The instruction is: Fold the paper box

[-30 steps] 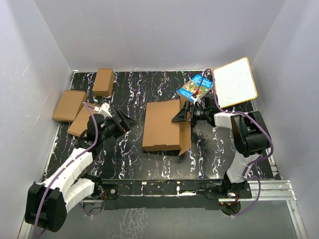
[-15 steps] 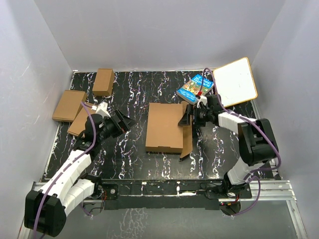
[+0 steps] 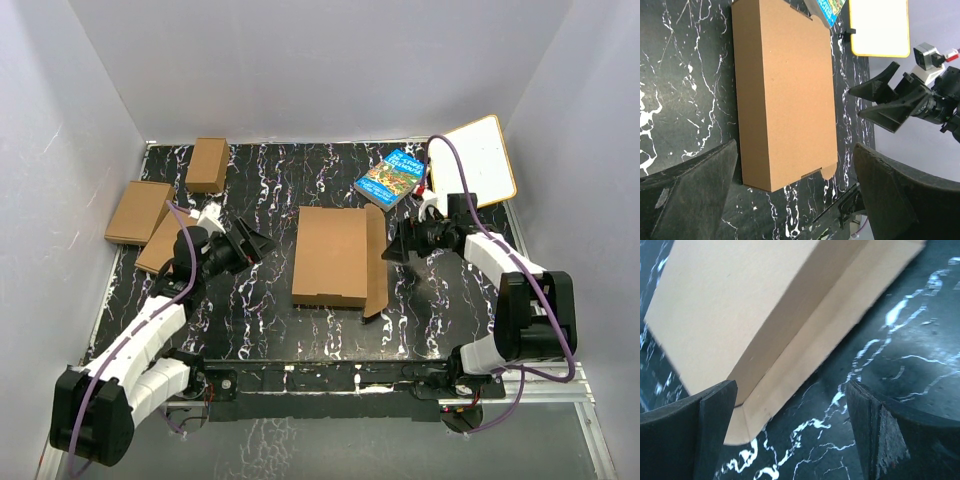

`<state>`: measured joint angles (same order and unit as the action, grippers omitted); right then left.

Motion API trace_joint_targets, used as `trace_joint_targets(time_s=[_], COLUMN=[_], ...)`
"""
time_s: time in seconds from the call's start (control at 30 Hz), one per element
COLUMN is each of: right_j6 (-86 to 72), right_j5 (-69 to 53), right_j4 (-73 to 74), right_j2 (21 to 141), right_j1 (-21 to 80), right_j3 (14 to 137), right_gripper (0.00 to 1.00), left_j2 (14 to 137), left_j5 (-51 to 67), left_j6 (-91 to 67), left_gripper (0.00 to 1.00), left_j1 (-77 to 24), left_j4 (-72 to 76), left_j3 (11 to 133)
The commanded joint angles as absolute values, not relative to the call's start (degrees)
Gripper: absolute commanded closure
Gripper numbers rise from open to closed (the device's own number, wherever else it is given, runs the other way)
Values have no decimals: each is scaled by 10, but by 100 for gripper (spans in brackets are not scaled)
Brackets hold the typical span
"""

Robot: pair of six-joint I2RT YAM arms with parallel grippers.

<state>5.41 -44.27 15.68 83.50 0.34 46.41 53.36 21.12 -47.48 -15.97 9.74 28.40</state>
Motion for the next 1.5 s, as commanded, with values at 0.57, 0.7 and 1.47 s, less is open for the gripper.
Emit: trace_joint_targets(time_s=[0.57, 0.7, 1.47], right_j6=[986, 1099, 935], right_j5=[-726, -707, -539], right_j4=[647, 703, 356], right_j2=[770, 781, 696], right_j1=[6, 10, 176], right_j3=[500, 483, 328], right_gripper=[1, 1, 40], left_j2=[540, 547, 731], left_j5=[261, 220, 134], left_j6=[-414, -381, -359], left_gripper=[7, 10, 21], left_j1=[-164, -185, -295], left_j4=[95, 49, 100], left_j3=[320, 336, 369])
